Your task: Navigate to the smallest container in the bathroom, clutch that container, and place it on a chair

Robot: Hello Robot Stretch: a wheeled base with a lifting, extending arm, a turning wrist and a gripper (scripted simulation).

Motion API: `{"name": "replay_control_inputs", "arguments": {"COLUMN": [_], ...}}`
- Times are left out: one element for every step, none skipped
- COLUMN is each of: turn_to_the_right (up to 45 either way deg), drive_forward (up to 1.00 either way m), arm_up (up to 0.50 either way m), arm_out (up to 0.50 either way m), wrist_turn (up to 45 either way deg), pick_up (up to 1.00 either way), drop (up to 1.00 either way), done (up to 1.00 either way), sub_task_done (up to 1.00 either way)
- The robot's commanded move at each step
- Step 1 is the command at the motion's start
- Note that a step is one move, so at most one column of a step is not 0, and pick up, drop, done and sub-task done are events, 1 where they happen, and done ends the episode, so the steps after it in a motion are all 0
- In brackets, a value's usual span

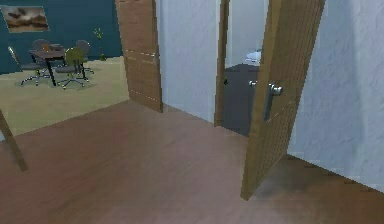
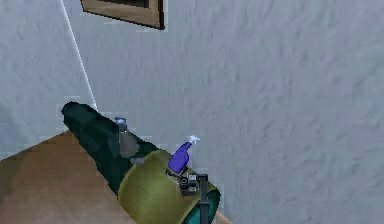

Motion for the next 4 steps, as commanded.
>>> {"name": "replay_control_inputs", "arguments": {"turn_to_the_right": [0.0,0.0,0.0,0.0], "drive_forward": [0.0,0.0,0.0,0.0], "arm_up": [0.1,0.5,0.02,0.0], "arm_out": [0.0,0.0,0.0,0.0], "wrist_turn": [0.0,0.0,0.0,-45.0], "pick_up": [0.0,0.0,0.0,0.0], "drop": [0.0,0.0,0.0,0.0], "done": [0.0,0.0,0.0,0.0], "sub_task_done": [0.0,0.0,0.0,0.0]}}
